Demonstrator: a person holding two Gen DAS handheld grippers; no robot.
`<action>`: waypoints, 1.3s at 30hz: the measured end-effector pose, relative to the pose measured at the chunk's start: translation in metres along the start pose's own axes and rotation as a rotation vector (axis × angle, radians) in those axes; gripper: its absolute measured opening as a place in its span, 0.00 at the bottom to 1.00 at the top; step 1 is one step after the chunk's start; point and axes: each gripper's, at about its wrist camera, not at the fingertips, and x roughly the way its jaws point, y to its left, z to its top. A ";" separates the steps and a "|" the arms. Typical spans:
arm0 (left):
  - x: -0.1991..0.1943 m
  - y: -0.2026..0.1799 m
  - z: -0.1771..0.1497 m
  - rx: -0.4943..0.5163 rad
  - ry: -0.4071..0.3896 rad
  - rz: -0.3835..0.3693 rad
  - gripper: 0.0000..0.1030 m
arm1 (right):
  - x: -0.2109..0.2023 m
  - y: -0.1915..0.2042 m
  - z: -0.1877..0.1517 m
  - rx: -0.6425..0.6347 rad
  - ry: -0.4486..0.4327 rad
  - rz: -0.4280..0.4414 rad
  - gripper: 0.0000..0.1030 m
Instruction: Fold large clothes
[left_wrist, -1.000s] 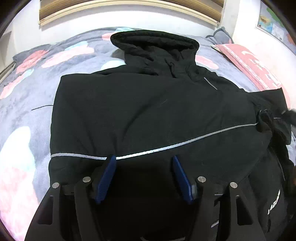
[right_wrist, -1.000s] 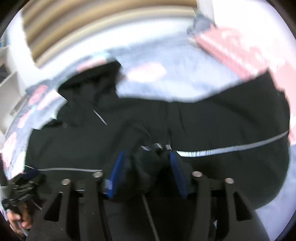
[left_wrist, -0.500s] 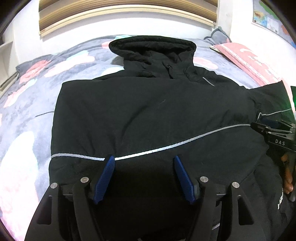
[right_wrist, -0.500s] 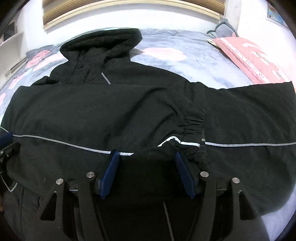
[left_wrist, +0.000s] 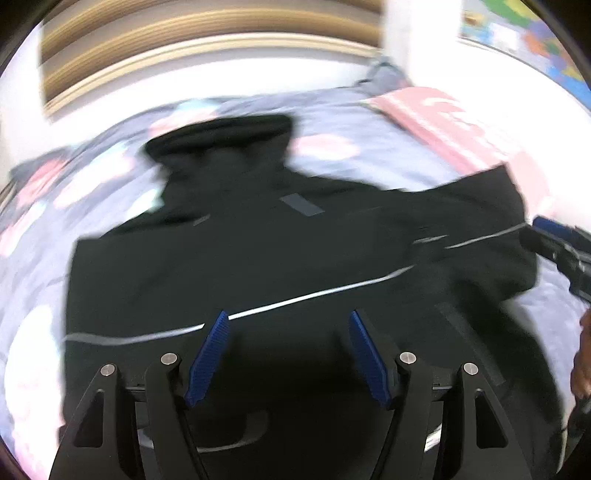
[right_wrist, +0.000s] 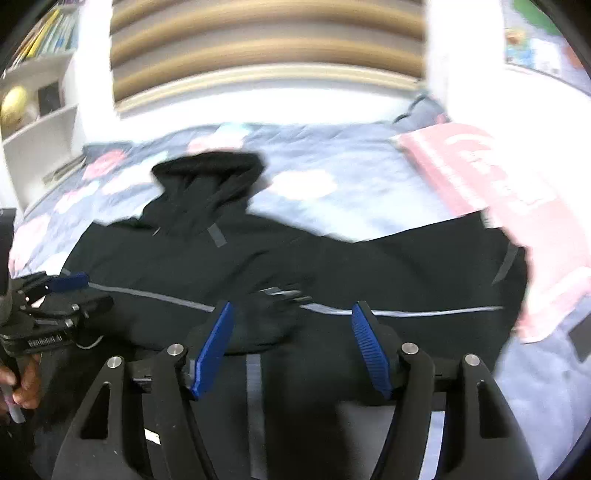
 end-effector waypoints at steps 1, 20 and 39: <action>0.001 -0.013 0.003 0.011 -0.006 -0.015 0.67 | -0.006 -0.016 0.001 0.013 -0.008 -0.012 0.67; 0.120 -0.125 0.036 -0.088 0.081 -0.054 0.67 | 0.069 -0.319 0.006 0.369 0.053 -0.075 0.81; 0.118 -0.136 0.036 -0.039 0.060 -0.017 0.72 | 0.103 -0.288 0.011 0.130 0.083 -0.141 0.14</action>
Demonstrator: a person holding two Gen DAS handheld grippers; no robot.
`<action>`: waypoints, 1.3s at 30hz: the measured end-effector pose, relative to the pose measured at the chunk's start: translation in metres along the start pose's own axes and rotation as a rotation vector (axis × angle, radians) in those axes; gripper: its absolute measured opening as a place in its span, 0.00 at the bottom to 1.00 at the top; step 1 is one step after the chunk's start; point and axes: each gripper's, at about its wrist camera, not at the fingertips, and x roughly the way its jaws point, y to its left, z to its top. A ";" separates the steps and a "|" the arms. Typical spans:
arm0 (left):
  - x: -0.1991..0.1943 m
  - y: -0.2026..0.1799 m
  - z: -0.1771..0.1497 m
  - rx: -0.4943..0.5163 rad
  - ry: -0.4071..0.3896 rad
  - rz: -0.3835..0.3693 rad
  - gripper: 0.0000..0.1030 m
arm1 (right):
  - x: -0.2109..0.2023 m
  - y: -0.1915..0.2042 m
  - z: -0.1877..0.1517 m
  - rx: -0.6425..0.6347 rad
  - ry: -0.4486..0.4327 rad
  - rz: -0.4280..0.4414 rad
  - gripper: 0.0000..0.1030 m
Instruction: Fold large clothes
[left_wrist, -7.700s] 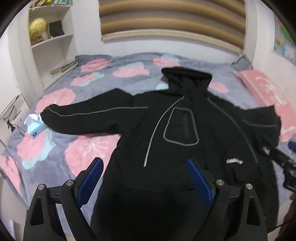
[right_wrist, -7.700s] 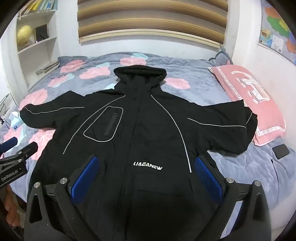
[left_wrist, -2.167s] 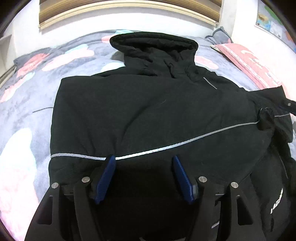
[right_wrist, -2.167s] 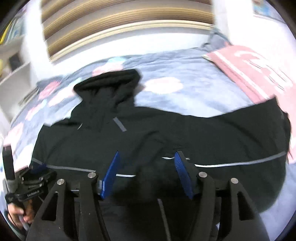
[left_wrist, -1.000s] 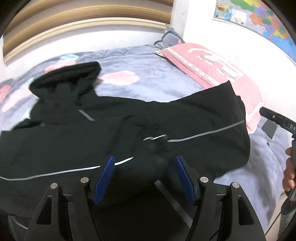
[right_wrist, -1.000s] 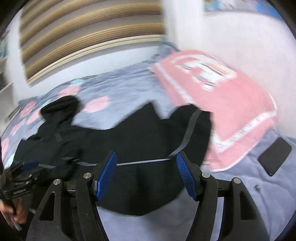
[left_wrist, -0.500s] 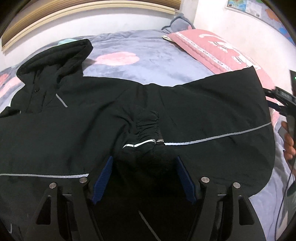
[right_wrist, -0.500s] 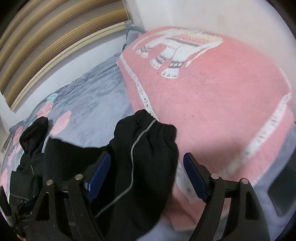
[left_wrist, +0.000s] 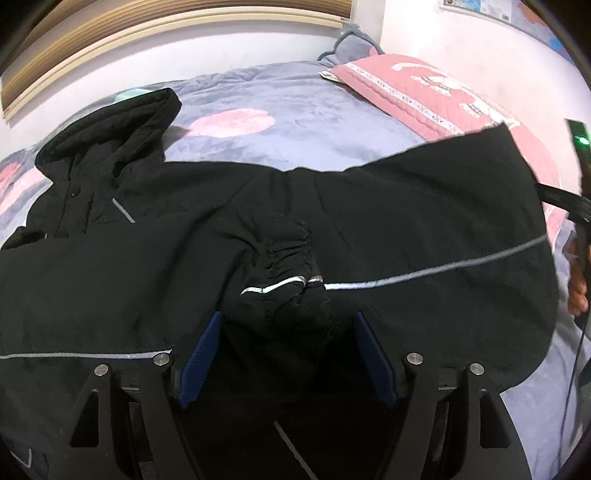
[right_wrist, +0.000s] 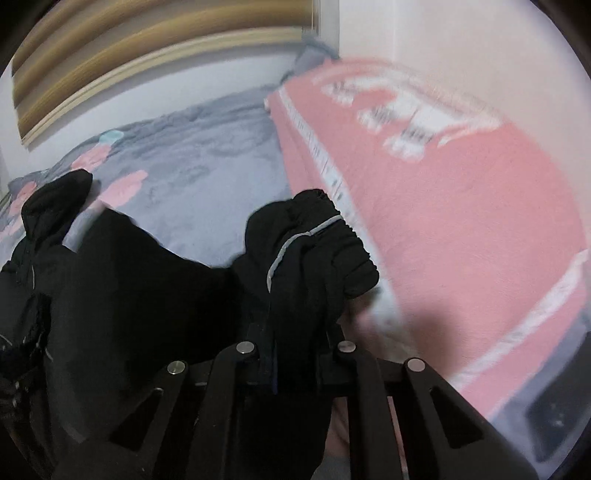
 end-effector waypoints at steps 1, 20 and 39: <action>-0.003 0.000 0.003 -0.002 -0.003 -0.008 0.72 | -0.015 -0.004 0.000 0.004 -0.029 -0.013 0.14; -0.002 -0.032 0.024 0.092 0.044 -0.070 0.72 | -0.056 -0.108 -0.058 0.276 0.037 -0.132 0.14; -0.178 0.137 -0.012 -0.070 -0.186 -0.011 0.72 | -0.141 0.209 0.020 -0.120 -0.128 0.127 0.14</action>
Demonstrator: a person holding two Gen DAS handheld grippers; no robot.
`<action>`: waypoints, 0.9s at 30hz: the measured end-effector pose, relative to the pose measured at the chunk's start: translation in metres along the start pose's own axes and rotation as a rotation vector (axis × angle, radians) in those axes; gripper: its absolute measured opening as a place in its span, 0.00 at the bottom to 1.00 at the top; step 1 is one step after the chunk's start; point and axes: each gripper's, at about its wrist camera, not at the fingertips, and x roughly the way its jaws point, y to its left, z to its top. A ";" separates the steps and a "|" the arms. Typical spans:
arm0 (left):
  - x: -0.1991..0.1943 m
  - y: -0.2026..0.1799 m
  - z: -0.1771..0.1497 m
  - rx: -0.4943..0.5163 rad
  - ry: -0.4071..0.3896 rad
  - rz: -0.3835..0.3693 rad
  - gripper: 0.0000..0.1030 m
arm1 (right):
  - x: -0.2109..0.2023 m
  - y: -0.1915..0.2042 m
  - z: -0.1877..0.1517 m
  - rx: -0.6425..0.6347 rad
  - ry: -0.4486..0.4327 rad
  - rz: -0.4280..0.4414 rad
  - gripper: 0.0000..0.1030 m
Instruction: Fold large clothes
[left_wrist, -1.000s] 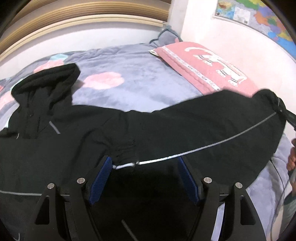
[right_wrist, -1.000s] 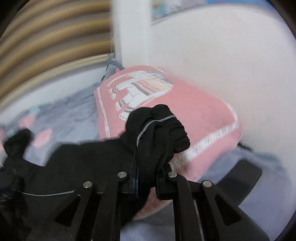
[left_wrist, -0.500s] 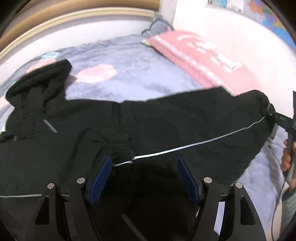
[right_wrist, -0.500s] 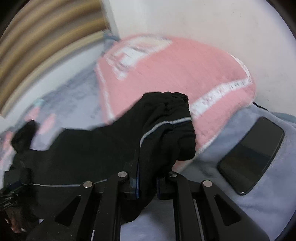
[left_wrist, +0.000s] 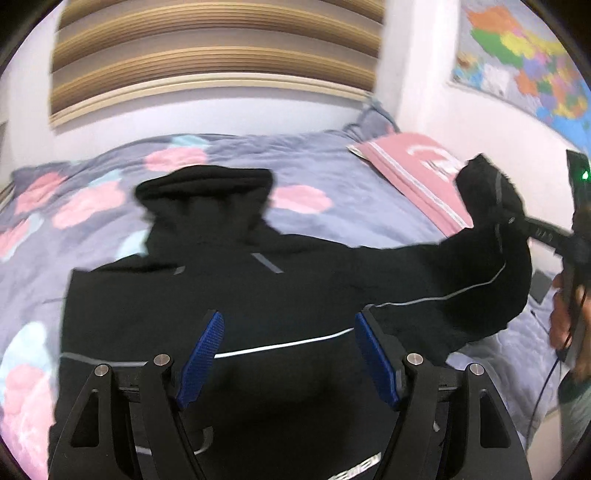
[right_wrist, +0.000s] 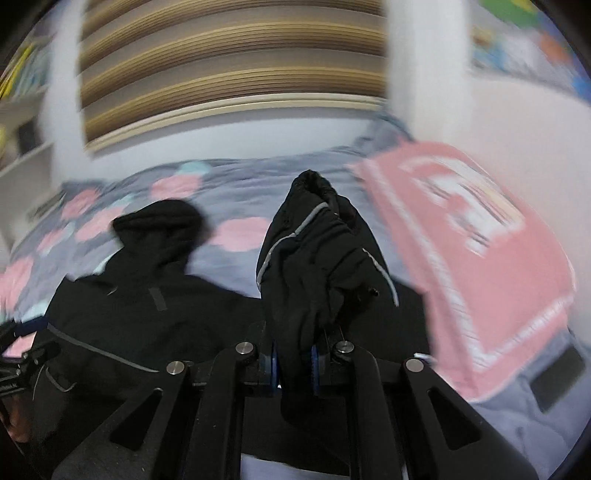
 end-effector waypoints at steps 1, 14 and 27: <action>-0.007 0.012 -0.003 -0.017 -0.008 0.006 0.72 | 0.004 0.028 0.000 -0.037 0.003 0.019 0.14; -0.030 0.105 -0.040 -0.171 0.006 0.001 0.72 | 0.127 0.260 -0.089 -0.369 0.254 0.137 0.54; 0.031 0.104 -0.028 -0.227 0.141 -0.260 0.72 | 0.053 0.178 -0.097 -0.181 0.170 0.217 0.65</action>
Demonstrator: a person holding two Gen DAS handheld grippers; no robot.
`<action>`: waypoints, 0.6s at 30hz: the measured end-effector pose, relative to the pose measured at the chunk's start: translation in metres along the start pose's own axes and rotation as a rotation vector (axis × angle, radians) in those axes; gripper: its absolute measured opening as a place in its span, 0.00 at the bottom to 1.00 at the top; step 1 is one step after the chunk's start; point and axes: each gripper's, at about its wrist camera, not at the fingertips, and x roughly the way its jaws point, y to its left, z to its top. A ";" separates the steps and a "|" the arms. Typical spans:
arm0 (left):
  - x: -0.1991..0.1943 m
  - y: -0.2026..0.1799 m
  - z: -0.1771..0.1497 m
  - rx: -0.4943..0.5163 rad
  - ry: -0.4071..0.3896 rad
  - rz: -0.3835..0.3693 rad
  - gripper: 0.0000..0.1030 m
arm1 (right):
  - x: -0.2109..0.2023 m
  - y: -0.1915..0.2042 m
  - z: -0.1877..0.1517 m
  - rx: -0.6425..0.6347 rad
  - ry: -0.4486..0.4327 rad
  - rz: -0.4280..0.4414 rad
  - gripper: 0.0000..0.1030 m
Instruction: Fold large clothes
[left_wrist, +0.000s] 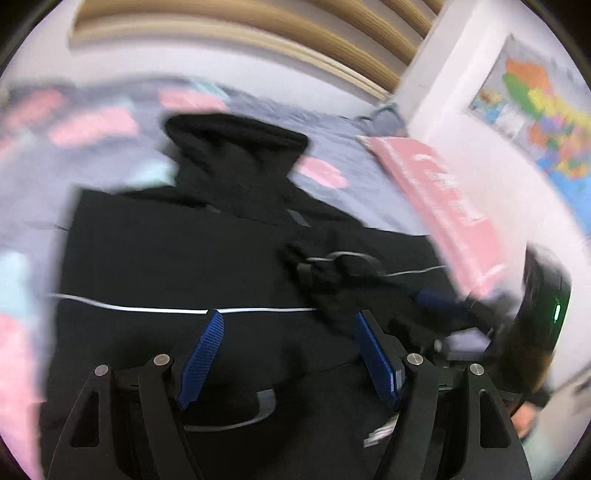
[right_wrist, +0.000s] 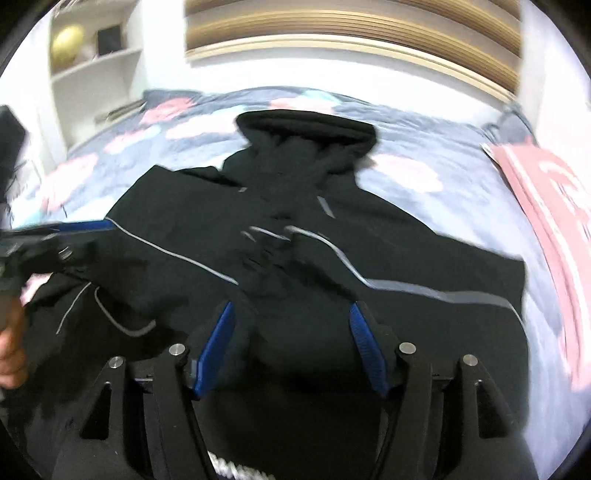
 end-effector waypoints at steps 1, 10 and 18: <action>0.009 0.002 0.004 -0.027 0.012 -0.029 0.72 | -0.004 -0.003 -0.006 0.019 -0.002 -0.003 0.65; 0.089 -0.021 0.023 0.003 0.084 0.047 0.72 | -0.014 -0.054 -0.055 0.235 -0.102 -0.027 0.65; 0.132 -0.026 0.020 0.009 0.131 0.079 0.29 | -0.015 -0.060 -0.055 0.258 -0.127 -0.013 0.65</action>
